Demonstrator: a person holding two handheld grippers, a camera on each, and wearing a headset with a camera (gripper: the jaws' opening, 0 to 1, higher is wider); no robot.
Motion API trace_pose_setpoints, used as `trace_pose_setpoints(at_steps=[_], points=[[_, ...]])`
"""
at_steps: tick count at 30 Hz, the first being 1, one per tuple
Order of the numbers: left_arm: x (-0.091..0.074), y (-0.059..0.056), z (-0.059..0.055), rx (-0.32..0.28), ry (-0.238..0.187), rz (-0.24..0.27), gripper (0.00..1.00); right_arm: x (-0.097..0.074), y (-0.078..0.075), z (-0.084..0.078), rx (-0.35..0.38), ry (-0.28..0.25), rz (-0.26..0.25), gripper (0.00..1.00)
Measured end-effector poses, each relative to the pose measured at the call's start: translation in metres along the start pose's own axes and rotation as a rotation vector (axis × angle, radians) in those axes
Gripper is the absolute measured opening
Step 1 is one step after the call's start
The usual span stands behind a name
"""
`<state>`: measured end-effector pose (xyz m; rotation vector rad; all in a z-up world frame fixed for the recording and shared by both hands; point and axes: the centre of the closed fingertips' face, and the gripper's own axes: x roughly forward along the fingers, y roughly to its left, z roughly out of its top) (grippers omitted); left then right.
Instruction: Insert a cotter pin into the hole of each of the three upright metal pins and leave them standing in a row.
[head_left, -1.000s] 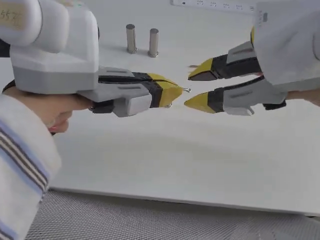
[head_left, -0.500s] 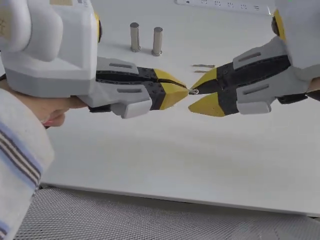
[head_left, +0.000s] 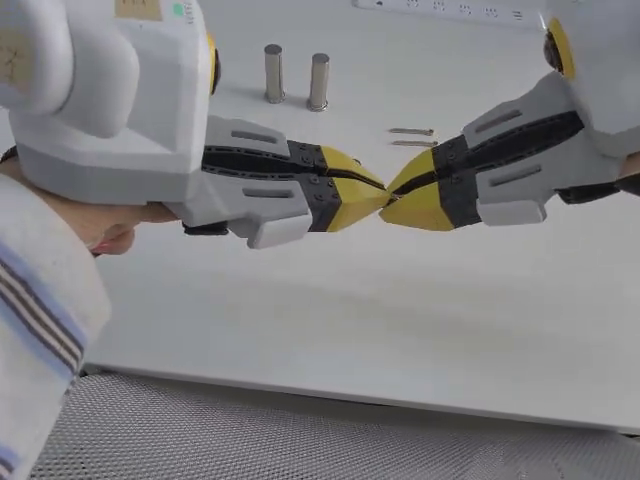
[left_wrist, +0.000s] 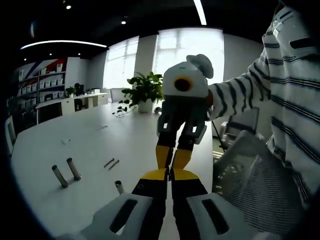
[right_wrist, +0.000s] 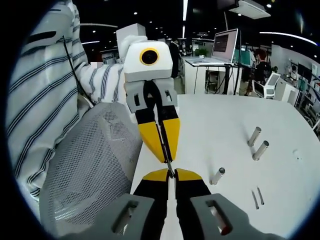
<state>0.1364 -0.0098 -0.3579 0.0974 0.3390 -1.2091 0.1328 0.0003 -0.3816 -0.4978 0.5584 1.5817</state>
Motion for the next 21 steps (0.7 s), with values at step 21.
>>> trace_pose_setpoints(at_steps=[21], points=[[-0.0006, -0.0016, -0.0038, -0.015, 0.013, -0.001, 0.0, -0.0016, 0.002, 0.0011, -0.013, -0.007, -0.027, 0.0]])
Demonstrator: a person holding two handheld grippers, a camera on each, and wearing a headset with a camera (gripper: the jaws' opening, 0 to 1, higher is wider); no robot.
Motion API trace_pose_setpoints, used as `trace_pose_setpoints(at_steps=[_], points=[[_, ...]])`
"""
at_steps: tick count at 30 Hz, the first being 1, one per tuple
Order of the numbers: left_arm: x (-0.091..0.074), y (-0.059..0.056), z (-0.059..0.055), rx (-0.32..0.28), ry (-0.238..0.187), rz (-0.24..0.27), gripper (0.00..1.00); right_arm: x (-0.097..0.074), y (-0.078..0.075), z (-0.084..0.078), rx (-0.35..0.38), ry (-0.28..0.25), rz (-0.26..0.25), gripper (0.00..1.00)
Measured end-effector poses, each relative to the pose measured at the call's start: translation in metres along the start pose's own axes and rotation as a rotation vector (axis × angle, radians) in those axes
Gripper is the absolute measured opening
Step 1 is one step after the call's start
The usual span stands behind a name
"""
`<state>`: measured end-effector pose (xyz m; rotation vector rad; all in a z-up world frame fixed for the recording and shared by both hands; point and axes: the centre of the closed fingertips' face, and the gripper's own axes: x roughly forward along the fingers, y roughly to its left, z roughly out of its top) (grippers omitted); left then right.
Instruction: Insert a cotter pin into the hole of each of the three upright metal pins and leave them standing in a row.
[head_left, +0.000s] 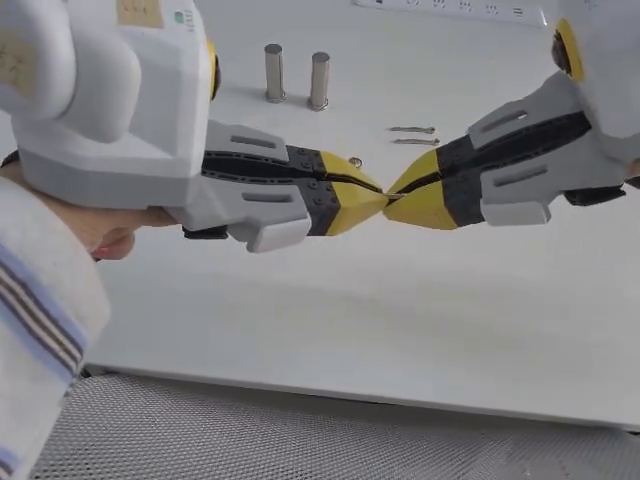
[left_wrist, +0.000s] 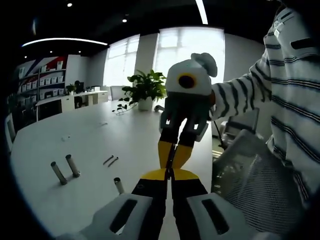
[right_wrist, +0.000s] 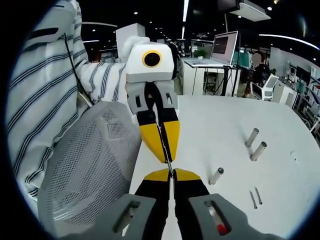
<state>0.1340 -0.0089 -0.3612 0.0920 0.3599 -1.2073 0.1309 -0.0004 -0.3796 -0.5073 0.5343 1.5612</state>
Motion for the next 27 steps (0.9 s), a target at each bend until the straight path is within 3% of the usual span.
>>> trace_pose_setpoints(at_steps=[5, 7, 11, 14, 20, 22, 24, 26, 27], points=[[0.003, 0.007, -0.008, 0.039, 0.036, 0.024, 0.0, 0.001, -0.004, -0.009, -0.017, 0.047, -0.007, 0.0], [0.004, 0.011, -0.014, 0.02, 0.056, 0.041, 0.03, 0.001, -0.011, -0.015, -0.022, 0.071, -0.019, 0.0], [0.007, 0.021, -0.019, 0.013, 0.06, 0.076, 0.26, 0.001, -0.015, -0.022, -0.013, 0.106, -0.029, 0.0], [0.01, 0.027, -0.026, 0.019, 0.083, 0.091, 0.39, 0.005, -0.017, -0.037, -0.013, 0.138, -0.025, 0.0], [0.015, 0.044, -0.037, 0.022, 0.119, 0.141, 0.41, 0.007, -0.023, -0.051, 0.006, 0.182, -0.039, 0.0], [0.015, 0.056, -0.046, 0.073, 0.177, 0.189, 0.4, 0.007, -0.028, -0.055, 0.024, 0.193, -0.055, 0.0], [0.016, 0.065, -0.054, 0.091, 0.206, 0.217, 0.4, 0.007, -0.032, -0.057, 0.03, 0.198, -0.063, 0.0], [0.021, 0.069, -0.056, 0.062, 0.199, 0.235, 0.4, 0.007, -0.039, -0.061, 0.041, 0.21, -0.077, 0.0], [0.023, 0.075, -0.055, 0.026, 0.168, 0.259, 0.4, 0.008, -0.043, -0.063, 0.043, 0.22, -0.086, 0.0]])
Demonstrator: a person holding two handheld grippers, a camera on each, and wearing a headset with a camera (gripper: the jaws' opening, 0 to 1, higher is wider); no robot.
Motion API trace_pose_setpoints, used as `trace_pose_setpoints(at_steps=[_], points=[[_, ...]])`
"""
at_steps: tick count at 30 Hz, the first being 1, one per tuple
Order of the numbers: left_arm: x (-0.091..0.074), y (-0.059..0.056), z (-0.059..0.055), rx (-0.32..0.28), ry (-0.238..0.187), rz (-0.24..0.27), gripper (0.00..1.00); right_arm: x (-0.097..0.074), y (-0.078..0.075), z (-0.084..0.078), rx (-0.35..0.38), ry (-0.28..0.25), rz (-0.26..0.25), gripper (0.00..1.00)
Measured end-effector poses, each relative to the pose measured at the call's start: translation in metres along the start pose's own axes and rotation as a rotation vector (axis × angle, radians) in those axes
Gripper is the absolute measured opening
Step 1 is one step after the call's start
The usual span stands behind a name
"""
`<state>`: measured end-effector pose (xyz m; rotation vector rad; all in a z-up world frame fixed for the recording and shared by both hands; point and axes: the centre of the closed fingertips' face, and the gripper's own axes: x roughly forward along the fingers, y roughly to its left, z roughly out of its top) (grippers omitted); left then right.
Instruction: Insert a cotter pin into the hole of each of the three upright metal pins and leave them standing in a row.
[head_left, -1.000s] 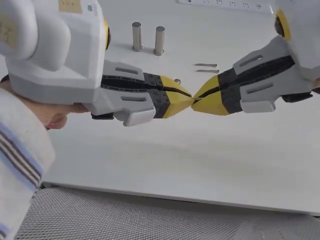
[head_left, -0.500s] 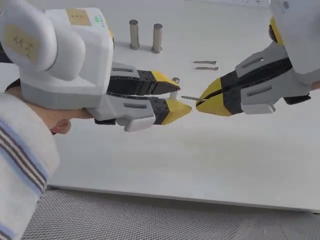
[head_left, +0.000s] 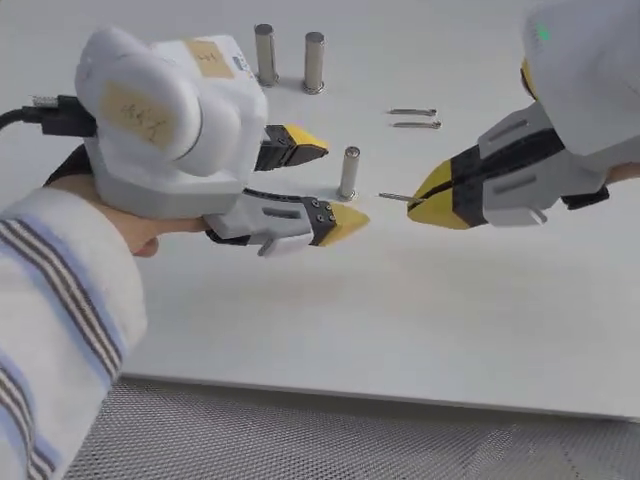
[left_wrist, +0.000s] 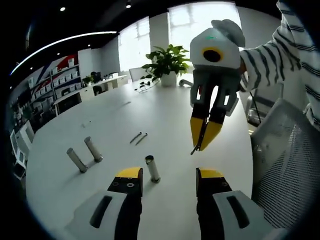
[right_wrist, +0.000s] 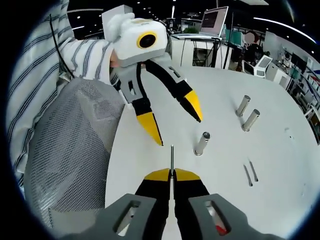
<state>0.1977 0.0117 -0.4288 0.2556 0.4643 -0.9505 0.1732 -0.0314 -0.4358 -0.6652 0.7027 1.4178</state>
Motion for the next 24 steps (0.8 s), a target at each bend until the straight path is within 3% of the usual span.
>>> trace_pose_setpoints(at_steps=[3, 8, 13, 17, 24], points=[[0.006, 0.01, 0.001, -0.092, -0.037, 0.026, 0.37, 0.002, -0.008, -0.002, 0.004, 0.013, -0.012, 0.0], [0.016, 0.022, -0.011, -0.139, -0.016, 0.062, 0.34, 0.004, -0.021, -0.004, 0.016, 0.025, -0.035, 0.0], [0.027, 0.026, -0.023, -0.142, 0.015, 0.068, 0.29, 0.01, -0.034, -0.005, 0.015, 0.041, -0.05, 0.0], [0.032, 0.023, -0.025, -0.161, 0.005, 0.047, 0.23, 0.013, -0.038, -0.005, 0.021, 0.05, -0.053, 0.0], [0.038, 0.022, -0.031, -0.138, 0.032, 0.056, 0.17, 0.021, -0.042, -0.005, 0.049, 0.068, -0.058, 0.0]])
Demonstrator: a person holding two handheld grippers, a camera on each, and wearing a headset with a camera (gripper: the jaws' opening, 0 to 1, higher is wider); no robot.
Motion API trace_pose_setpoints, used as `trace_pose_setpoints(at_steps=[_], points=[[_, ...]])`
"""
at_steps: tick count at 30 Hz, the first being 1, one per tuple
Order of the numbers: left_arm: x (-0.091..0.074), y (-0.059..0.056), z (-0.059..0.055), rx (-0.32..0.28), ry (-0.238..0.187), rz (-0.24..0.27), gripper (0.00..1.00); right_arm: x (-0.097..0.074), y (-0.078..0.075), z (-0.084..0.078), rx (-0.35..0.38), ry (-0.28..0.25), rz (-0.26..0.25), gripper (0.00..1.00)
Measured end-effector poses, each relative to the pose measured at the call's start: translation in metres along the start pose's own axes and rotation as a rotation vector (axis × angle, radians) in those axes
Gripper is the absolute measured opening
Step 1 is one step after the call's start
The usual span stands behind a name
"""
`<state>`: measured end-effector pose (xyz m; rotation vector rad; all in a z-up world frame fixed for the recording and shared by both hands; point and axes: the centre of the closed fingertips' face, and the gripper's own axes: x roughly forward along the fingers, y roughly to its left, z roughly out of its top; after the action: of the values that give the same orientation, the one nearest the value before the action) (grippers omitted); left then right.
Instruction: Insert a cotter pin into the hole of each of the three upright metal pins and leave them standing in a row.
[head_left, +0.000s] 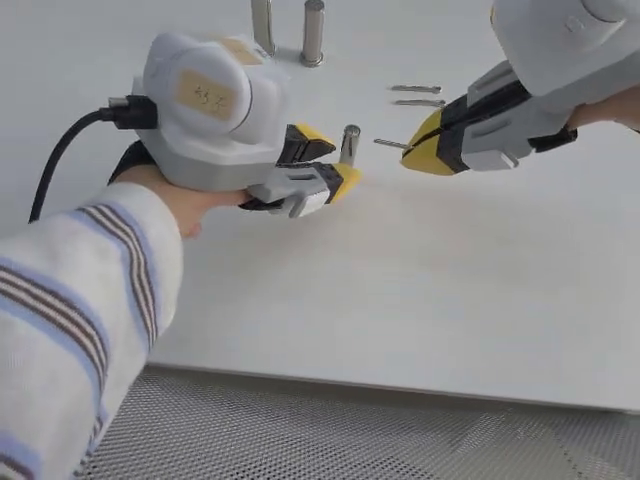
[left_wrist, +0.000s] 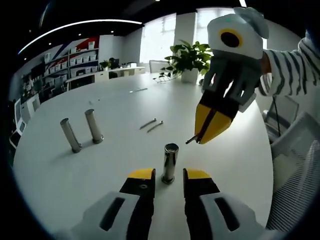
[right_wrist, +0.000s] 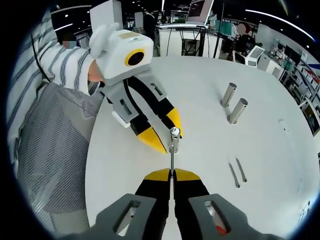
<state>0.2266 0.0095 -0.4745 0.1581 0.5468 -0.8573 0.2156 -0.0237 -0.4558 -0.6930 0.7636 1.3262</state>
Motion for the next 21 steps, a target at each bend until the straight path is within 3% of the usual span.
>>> trace_pose_setpoints(at_steps=[8, 13, 21], points=[[0.0047, -0.0004, -0.0007, 0.037, 0.016, 0.013, 0.17, 0.0054, -0.0015, 0.0008, 0.011, 0.015, 0.0, 0.0], [0.005, -0.0018, -0.0019, 0.047, 0.022, 0.016, 0.06, 0.005, -0.0017, 0.0016, 0.017, 0.013, -0.001, 0.0], [0.005, -0.0018, -0.0035, 0.063, 0.038, 0.021, 0.06, 0.0053, -0.0018, 0.0026, 0.022, 0.012, 0.001, 0.0]])
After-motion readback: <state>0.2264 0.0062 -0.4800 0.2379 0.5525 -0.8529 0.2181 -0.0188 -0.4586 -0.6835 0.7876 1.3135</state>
